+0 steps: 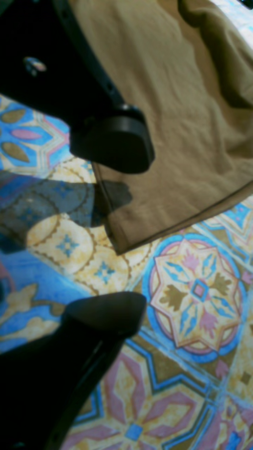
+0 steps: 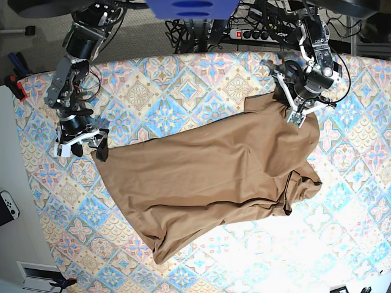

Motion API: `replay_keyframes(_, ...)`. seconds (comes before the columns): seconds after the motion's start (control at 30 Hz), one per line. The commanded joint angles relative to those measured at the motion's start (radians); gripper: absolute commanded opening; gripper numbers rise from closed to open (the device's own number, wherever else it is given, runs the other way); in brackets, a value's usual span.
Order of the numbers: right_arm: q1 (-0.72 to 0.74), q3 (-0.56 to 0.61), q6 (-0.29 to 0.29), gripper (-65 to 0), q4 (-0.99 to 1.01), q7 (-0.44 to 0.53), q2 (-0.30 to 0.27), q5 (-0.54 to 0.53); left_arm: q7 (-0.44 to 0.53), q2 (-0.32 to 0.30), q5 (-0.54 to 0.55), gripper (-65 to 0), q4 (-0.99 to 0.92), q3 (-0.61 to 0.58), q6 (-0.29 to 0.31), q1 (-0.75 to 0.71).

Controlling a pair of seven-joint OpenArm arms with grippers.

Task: Layout the t-shirt on the table in an organized manner, then fold the t-shirt properly

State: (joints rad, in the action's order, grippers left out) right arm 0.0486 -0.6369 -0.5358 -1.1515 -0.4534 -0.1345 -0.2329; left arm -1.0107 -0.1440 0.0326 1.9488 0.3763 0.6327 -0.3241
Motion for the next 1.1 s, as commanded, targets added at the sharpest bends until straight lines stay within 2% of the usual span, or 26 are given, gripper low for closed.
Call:
replay_keyframes(0.0, 0.010, -0.001, 0.000, -11.0, -0.002, -0.021, -0.009, 0.004, 0.010, -0.004, 0.003, -65.0, 0.021, 0.005, -0.003, 0.006)
replay_keyframes(0.1, 0.010, 0.025, 0.000, -11.0, -0.006, -0.021, -0.009, 0.004, 0.010, -0.004, 0.003, -65.0, 0.021, 0.005, -0.003, 0.007)
replay_keyframes(0.3, 0.010, 0.154, 0.000, -11.1, -0.012, -0.021, -0.009, 0.004, 0.010, -0.004, 0.003, -65.0, 0.021, 0.005, -0.003, 0.009)
replay_keyframes(0.37, 0.009, 0.177, 0.000, -13.1, -0.012, -0.021, -0.009, 0.005, 0.010, -0.004, 0.003, -65.0, 0.021, 0.005, -0.003, 0.009)
replay_keyframes(0.7, -0.026, 0.187, 0.000, -38.0, -0.006, -0.015, -0.011, 0.005, 0.013, -0.004, 0.003, -65.0, 0.018, 0.005, -0.003, 0.009)
replay_keyframes(0.77, -0.026, 0.187, 0.000, -42.8, -0.006, -0.015, -0.032, 0.005, 0.013, -0.004, 0.003, -65.0, 0.018, 0.005, -0.003, 0.009)
replay_keyframes(0.93, -0.026, 0.176, 0.003, -63.2, -0.014, -0.015, -0.044, 0.005, 0.014, -0.004, 0.003, -65.0, 0.018, 0.005, -0.003, 0.010)
replay_keyframes(0.97, -0.025, 0.159, 0.003, -65.0, -0.014, -0.015, -0.044, 0.005, 0.014, -0.004, 0.003, -65.0, 0.018, 0.005, -0.003, 0.010)
replay_keyframes(1.07, -0.022, 0.091, 0.003, -65.0, -0.014, -0.021, -0.041, 0.005, 0.014, -0.004, 0.003, -65.0, 0.018, 0.005, -0.003, 0.010)
